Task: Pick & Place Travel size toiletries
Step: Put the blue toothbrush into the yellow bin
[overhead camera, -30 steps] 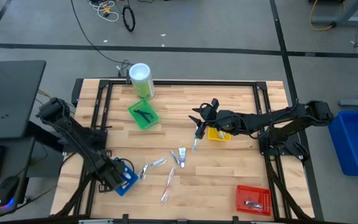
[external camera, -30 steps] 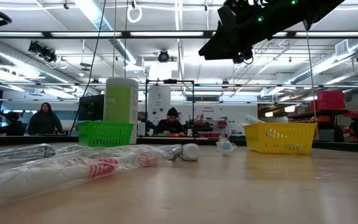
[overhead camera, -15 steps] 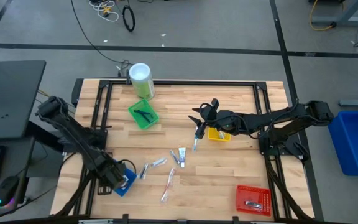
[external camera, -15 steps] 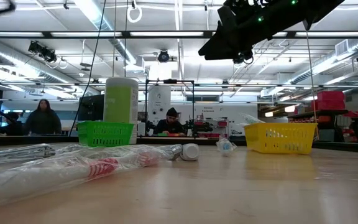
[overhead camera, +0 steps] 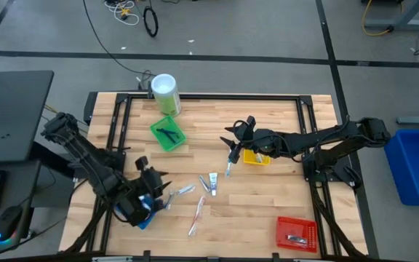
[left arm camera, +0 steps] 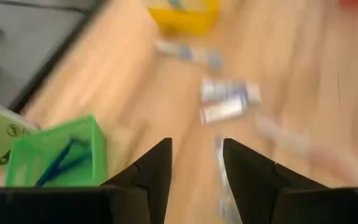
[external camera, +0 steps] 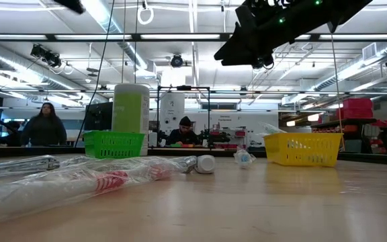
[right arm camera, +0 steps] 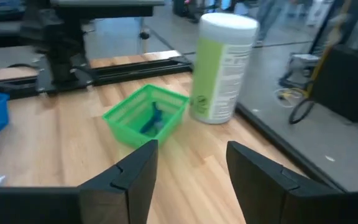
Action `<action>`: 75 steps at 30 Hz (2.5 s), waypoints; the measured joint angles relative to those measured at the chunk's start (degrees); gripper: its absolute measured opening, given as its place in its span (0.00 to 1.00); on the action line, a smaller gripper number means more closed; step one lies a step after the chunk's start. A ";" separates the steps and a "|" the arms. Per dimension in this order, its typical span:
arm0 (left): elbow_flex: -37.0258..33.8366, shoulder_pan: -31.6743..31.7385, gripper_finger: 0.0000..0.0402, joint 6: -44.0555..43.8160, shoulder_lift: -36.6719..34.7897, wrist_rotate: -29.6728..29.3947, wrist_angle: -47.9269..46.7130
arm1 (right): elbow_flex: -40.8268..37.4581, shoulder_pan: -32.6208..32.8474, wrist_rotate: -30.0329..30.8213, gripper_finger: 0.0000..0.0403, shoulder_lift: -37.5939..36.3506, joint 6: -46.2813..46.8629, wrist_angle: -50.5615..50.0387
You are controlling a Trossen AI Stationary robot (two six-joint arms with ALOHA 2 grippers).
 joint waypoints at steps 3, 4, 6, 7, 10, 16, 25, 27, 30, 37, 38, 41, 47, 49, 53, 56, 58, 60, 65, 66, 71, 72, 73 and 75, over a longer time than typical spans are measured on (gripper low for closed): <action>0.30 2.62 0.39 -2.71 0.00 -2.37 4.86 | 0.00 0.00 -4.58 0.53 0.00 0.00 -0.64; 0.31 3.60 0.39 -3.54 0.01 -1.95 6.24 | 0.00 0.01 -6.49 0.54 0.01 0.00 -0.84; 0.31 5.84 0.39 -4.24 0.22 0.45 8.88 | 0.00 0.02 -10.38 0.55 0.02 0.01 -0.98; 0.31 7.07 0.40 -4.16 0.36 2.30 10.18 | 0.00 0.02 -12.18 0.56 0.02 0.05 -0.98; 0.31 10.42 0.41 -2.54 0.46 8.00 12.83 | 0.00 0.02 -17.31 0.56 0.02 1.78 -1.09; 0.42 15.47 0.41 3.64 2.74 10.45 15.29 | 0.02 0.65 -20.10 0.54 0.04 4.10 -3.93; 0.37 20.66 0.39 -3.45 6.05 9.09 13.49 | 0.00 5.55 -12.96 0.50 0.04 14.33 -17.02; 0.18 21.79 0.38 -5.29 5.92 9.67 10.58 | 0.00 7.18 -11.12 0.49 0.04 16.81 -16.83; 0.29 23.66 0.36 -5.42 5.99 12.96 7.51 | 0.00 9.38 -11.03 0.49 0.15 18.84 -15.95; 0.26 29.94 0.36 -4.35 5.64 15.67 0.48 | 5.05 12.31 -8.46 0.48 2.88 21.42 -19.84; 0.27 30.76 0.36 -3.26 5.64 16.37 0.33 | 6.44 12.46 -7.91 0.48 3.46 21.50 -21.39; -0.30 32.66 0.36 0.98 5.64 17.88 2.50 | 11.12 12.20 -7.82 0.47 4.81 24.19 -28.01; -6.95 35.75 0.36 9.22 4.73 24.92 14.79 | 16.55 10.59 -5.45 0.46 8.63 26.74 -35.49; -9.52 36.72 0.36 10.61 4.44 27.79 18.92 | 16.85 9.37 -5.47 0.46 9.96 28.89 -36.81; -12.08 38.23 0.36 11.95 2.95 28.90 21.71 | 16.85 5.69 -5.48 0.47 12.70 33.38 -39.81; -12.26 39.17 0.36 13.93 1.50 29.14 20.84 | 16.87 2.31 -8.29 0.48 14.80 35.79 -42.41; -12.21 39.68 0.36 15.24 -0.24 28.97 20.80 | 16.91 0.20 -10.86 0.47 16.22 37.02 -42.65; -12.21 40.42 0.36 16.37 -1.94 28.62 20.32 | 16.94 -1.49 -12.32 0.46 17.72 37.13 -43.60; -12.17 42.35 0.36 18.57 -6.96 26.06 20.21 | 16.98 -4.73 -16.65 0.45 20.47 37.36 -44.30; -12.24 42.71 0.36 18.79 -7.50 25.24 19.26 | 16.98 -5.11 -17.27 0.45 20.85 37.55 -44.86; -12.18 43.94 0.36 20.66 -9.35 23.72 19.51 | 17.03 -6.15 -19.92 0.46 22.16 39.15 -47.13; -12.17 44.16 0.36 21.45 -9.35 23.78 19.15 | 17.00 -6.32 -20.48 0.46 22.23 39.72 -48.37; -12.21 44.31 0.36 21.92 -9.35 23.85 18.65 | 16.96 -6.35 -20.96 0.46 22.45 40.15 -48.87; -12.21 44.66 0.36 22.99 -9.38 23.85 19.06 | 17.00 -6.40 -21.90 0.45 22.91 40.69 -48.74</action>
